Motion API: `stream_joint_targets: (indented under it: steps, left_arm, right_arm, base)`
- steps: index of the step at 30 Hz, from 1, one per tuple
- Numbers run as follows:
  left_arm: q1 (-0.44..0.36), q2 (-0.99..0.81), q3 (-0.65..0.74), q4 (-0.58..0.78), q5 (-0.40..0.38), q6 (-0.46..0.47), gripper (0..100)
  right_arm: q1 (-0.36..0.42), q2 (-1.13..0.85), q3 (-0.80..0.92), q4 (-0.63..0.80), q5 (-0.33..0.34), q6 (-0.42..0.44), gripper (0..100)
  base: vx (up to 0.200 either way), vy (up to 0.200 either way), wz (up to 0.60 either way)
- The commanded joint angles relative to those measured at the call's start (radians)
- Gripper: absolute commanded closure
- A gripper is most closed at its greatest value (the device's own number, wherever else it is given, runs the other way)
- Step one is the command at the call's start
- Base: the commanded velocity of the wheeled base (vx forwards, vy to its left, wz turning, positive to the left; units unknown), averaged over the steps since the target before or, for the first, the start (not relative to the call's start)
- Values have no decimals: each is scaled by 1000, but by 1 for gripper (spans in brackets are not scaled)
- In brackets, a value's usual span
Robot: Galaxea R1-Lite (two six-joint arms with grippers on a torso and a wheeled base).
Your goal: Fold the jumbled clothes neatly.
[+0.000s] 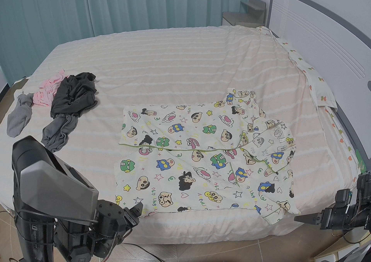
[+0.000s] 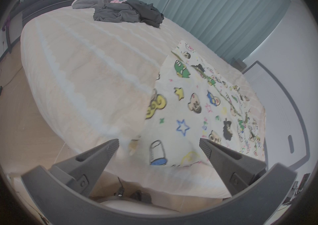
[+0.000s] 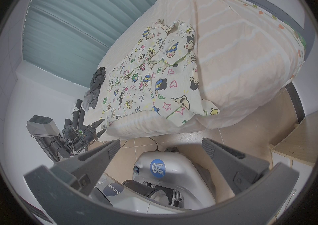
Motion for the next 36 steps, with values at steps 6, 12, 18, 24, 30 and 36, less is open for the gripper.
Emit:
stream_joint_targets:
  steps: [6, 12, 18, 24, 30, 36]
  left_arm:
    - [-3, -150, 10, -6, -99, 0, 0]
    - [1, -119, 13, -6, -99, 34, 0]
    - [18, -76, 22, -6, -94, 81, 0]
    - [36, -29, -7, -8, -94, 84, 0]
    - [79, 2, -56, -8, -94, 138, 0]
    - [75, 8, -80, -8, -99, 138, 100]
  right_arm:
    - [1, -44, 19, 17, 11, 2, 0]
    - [1, -45, 19, 16, 11, 1, 0]
    - [-1, -44, 19, 16, 11, 1, 0]
    - [1, -44, 19, 16, 11, 1, 0]
    - [-1, -37, 19, 16, 11, 2, 0]
    - [-10, 2, 19, 3, 9, 2, 0]
  base:
    - [0, 0, 0]
    - [0, 0, 0]
    - [0, 0, 0]
    - [0, 0, 0]
    - [0, 0, 0]
    - [0, 0, 0]
